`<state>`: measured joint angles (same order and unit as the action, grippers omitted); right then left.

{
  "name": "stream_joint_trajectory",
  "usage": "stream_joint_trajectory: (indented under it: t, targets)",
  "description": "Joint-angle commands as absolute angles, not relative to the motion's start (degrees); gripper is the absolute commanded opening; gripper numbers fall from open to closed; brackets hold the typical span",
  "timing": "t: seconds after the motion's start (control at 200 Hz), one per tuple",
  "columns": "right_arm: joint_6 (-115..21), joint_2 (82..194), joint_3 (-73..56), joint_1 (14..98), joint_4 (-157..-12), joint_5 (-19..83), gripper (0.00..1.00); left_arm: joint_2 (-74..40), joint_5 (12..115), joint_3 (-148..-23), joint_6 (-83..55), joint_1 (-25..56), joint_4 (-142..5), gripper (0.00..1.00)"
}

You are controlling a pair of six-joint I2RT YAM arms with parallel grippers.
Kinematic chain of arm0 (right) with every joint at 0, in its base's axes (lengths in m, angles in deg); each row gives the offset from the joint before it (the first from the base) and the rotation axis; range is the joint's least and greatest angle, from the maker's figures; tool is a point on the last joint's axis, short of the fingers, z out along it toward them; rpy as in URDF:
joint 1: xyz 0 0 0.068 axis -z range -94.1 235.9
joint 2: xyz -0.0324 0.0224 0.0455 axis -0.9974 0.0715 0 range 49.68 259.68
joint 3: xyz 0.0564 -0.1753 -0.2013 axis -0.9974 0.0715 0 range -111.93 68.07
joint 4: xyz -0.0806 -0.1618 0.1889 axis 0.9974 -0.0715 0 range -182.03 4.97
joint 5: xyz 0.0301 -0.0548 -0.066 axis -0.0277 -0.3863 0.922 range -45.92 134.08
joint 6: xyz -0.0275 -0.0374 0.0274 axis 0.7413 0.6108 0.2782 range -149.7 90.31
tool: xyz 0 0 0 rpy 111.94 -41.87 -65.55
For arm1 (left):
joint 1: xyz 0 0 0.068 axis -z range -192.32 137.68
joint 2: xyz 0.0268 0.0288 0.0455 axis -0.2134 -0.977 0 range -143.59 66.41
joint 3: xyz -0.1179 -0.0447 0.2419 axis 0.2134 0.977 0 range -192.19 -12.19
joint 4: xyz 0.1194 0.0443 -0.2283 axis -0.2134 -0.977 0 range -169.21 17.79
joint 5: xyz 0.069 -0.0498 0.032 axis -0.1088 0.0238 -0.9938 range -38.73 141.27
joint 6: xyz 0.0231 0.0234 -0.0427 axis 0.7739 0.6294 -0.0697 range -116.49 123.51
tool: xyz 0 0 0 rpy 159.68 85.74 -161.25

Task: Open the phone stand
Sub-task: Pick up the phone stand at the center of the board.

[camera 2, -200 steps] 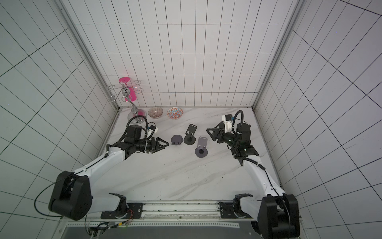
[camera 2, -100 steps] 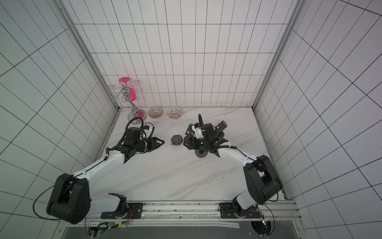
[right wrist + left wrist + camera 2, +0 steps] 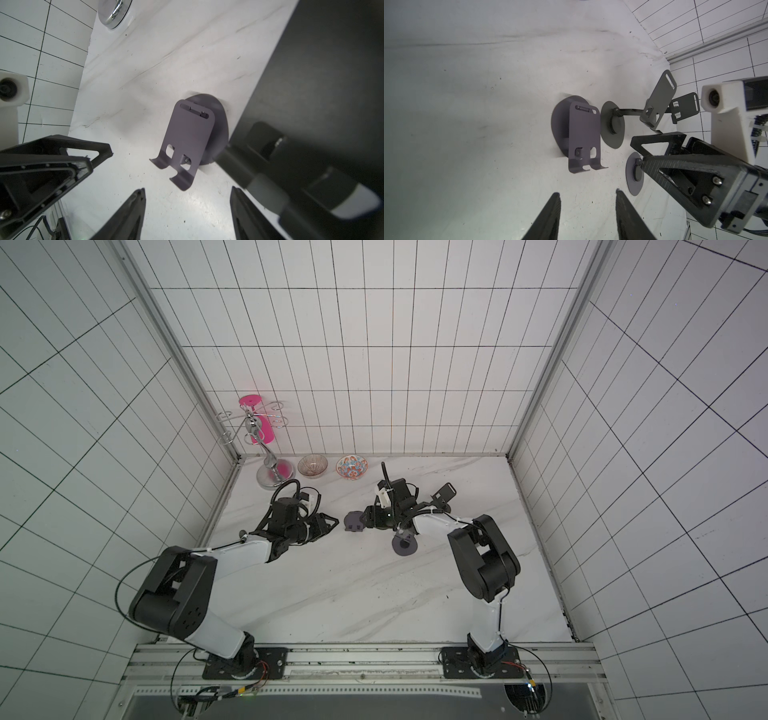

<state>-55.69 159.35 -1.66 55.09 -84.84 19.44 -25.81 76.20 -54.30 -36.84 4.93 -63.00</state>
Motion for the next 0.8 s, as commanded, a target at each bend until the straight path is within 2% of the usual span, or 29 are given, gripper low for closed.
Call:
stream_joint_trajectory:
  t: [0.0, 0.795]
  targets:
    - [-54.1, 161.48, -5.49, 54.61, -85.1, 20.77, 0.68, -29.14, 74.76, -57.12, -37.46, 5.04, -57.75, 0.46]
    - [-53.1, 172.82, -14.81, 54.68, -86.54, 20.28, 0.62, -41.32, 78.6, -64.86, -36.91, 5.1, -52.17, 0.46]
